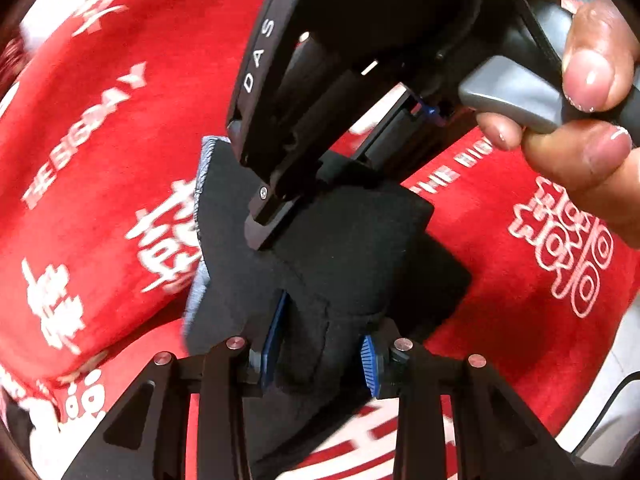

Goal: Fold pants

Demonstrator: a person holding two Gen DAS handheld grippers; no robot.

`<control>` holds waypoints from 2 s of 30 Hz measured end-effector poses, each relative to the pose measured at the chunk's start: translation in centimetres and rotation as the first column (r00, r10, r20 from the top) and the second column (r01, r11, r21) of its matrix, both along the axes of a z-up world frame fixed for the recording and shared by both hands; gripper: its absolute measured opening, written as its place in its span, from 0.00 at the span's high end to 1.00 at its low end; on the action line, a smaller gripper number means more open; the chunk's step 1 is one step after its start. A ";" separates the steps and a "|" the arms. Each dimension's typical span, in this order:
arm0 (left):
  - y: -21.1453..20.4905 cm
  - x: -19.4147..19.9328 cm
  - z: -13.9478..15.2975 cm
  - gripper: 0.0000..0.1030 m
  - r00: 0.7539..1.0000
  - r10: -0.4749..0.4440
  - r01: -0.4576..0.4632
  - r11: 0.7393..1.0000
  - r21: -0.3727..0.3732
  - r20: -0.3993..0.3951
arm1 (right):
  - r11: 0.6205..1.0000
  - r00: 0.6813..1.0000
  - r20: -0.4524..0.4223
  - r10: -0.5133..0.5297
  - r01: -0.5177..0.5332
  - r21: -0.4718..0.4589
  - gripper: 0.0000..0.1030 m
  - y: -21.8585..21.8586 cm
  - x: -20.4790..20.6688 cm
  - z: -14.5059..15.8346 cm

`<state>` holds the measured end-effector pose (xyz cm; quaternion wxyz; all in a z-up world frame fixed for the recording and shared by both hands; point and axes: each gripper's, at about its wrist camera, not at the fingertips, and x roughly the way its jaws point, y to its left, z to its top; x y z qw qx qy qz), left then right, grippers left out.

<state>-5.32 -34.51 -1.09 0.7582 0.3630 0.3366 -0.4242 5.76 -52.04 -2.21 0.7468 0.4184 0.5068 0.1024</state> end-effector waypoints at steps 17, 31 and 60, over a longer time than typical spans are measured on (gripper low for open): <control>-1.1 0.3 -5.9 0.33 0.990 0.065 -0.041 0.983 0.181 -0.128 | 0.993 0.986 -0.130 -0.105 0.096 -0.068 0.70 -3.6 -5.5 -8.3; 6.6 9.6 -5.6 0.33 0.815 0.510 -0.432 0.851 0.299 -0.274 | 0.896 0.965 -0.138 -0.225 0.149 -0.418 0.52 -1.0 -8.9 -1.9; 12.7 13.0 -6.3 0.12 0.697 0.637 -0.548 0.769 0.329 -0.328 | 0.860 0.951 -0.280 -0.129 -0.033 -0.510 0.30 5.1 -3.5 -5.3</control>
